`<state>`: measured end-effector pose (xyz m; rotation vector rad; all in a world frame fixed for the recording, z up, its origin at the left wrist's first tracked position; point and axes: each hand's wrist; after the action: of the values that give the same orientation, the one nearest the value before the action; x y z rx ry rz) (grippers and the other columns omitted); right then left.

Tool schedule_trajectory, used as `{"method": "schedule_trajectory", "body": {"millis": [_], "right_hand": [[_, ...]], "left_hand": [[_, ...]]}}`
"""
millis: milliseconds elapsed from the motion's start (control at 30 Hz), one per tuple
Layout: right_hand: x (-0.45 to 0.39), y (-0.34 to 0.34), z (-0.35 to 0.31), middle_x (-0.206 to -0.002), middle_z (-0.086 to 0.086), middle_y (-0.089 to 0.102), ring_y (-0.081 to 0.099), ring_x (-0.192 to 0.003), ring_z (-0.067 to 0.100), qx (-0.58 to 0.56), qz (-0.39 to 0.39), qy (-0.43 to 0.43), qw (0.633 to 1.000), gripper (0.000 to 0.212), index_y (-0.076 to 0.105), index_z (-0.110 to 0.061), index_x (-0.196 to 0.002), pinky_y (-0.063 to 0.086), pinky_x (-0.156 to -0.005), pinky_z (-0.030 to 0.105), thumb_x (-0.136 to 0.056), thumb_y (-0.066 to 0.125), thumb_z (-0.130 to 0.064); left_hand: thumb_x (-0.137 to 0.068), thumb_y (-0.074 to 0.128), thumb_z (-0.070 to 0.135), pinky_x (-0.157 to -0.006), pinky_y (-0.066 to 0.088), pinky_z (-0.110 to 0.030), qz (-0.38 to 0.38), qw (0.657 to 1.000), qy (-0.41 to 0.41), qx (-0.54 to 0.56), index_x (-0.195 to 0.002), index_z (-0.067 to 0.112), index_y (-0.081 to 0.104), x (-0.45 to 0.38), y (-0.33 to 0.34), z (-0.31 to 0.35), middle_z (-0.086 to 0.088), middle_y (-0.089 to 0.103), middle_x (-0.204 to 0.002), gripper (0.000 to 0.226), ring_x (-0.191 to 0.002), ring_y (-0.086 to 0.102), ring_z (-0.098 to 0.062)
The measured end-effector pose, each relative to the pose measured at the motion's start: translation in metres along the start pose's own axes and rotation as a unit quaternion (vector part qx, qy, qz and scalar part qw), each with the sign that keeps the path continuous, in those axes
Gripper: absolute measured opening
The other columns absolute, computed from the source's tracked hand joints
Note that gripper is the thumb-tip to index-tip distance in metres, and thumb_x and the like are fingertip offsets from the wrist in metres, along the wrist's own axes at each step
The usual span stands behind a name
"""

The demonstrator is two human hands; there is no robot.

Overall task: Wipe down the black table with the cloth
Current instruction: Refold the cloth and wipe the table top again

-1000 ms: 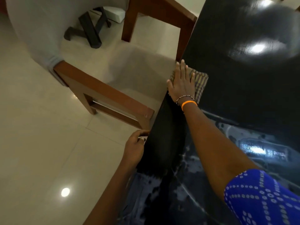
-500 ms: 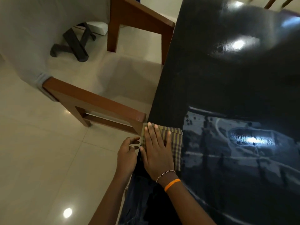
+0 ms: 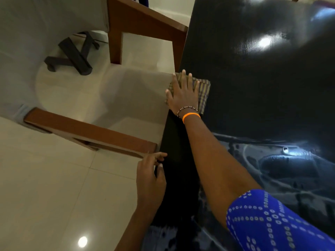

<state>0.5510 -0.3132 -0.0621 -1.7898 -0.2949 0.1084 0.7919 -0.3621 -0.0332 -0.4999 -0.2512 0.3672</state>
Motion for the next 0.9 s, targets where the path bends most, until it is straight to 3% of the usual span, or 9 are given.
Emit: {"method": "schedule_trajectory", "body": {"millis": [133,300,400,500,633,733,900], "right_hand": [[0.007,-0.007,0.043,-0.158,0.006,0.016,0.011,-0.146,0.03,-0.021,0.042,0.018,0.999,0.072,0.008,-0.022,-0.15,-0.001,-0.115,0.057,-0.09,0.04,-0.047],[0.048,-0.037,0.162,-0.158,0.006,0.018,0.008,-0.146,0.035,0.057,0.081,0.17,0.98,0.067,0.024,-0.024,-0.147,-0.004,-0.113,0.058,-0.09,0.04,-0.055],[0.088,-0.053,0.227,-0.159,0.007,0.014,0.006,-0.145,0.038,0.053,0.073,0.272,0.958,0.065,0.022,-0.033,-0.146,0.0,-0.114,0.063,-0.089,0.039,-0.059],[0.111,-0.057,0.251,-0.159,0.007,0.011,0.005,-0.145,0.038,0.032,0.07,0.332,0.94,0.066,0.017,-0.034,-0.148,0.002,-0.114,0.061,-0.09,0.036,-0.059],[0.106,-0.044,0.213,-0.159,0.008,0.012,0.006,-0.145,0.037,0.046,0.069,0.307,0.948,0.064,0.014,-0.032,-0.149,0.0,-0.115,0.059,-0.093,0.034,-0.054],[0.106,-0.023,0.15,-0.159,0.005,0.012,0.007,-0.145,0.036,0.057,0.061,0.223,0.971,0.062,0.015,-0.034,-0.148,0.0,-0.116,0.059,-0.092,0.034,-0.054],[0.126,0.013,0.028,-0.159,0.005,0.012,0.003,-0.146,0.035,0.032,0.026,0.051,0.998,0.065,0.017,-0.034,-0.148,-0.007,-0.113,0.058,-0.089,0.034,-0.055]], "left_hand": [[-0.085,0.052,-0.002,-0.085,0.039,-0.012,-0.041,0.998,0.046,-0.005,-0.102,0.027,0.057,-0.004,0.013,0.011,0.017,0.053,-0.097,0.034,-0.098,0.05,0.0],[-0.083,0.054,0.0,-0.082,0.039,-0.012,-0.066,0.995,0.075,-0.031,-0.102,0.025,0.059,-0.006,0.026,0.019,0.014,0.055,-0.097,0.031,-0.093,0.049,-0.004],[-0.083,0.055,0.002,-0.078,0.039,-0.013,-0.076,0.993,0.082,-0.04,-0.101,0.027,0.059,-0.006,0.031,0.02,0.016,0.055,-0.096,0.03,-0.091,0.048,-0.004],[-0.083,0.055,0.002,-0.074,0.039,-0.013,-0.085,0.991,0.091,-0.047,-0.099,0.028,0.058,-0.003,0.031,0.021,0.017,0.054,-0.095,0.03,-0.089,0.047,-0.004],[-0.083,0.056,0.001,-0.077,0.041,-0.019,-0.086,0.992,0.085,-0.043,-0.098,0.025,0.059,0.001,0.027,0.018,0.014,0.056,-0.094,0.029,-0.089,0.05,-0.008],[-0.081,0.057,0.002,-0.081,0.04,-0.026,-0.054,0.994,0.072,-0.066,-0.093,0.022,0.06,0.003,0.019,0.014,0.01,0.058,-0.094,0.024,-0.09,0.05,-0.01],[-0.079,0.059,0.001,-0.082,0.03,-0.024,-0.007,0.992,0.044,-0.117,-0.087,0.017,0.06,0.007,0.003,0.005,0.004,0.059,-0.093,0.018,-0.094,0.051,-0.021]]}}
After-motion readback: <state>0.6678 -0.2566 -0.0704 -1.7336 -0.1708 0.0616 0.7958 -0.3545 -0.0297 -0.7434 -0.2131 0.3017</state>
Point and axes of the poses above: each hand's wrist, its own x-axis away from the middle knuckle, its own y-axis out of the palm, z = x × y
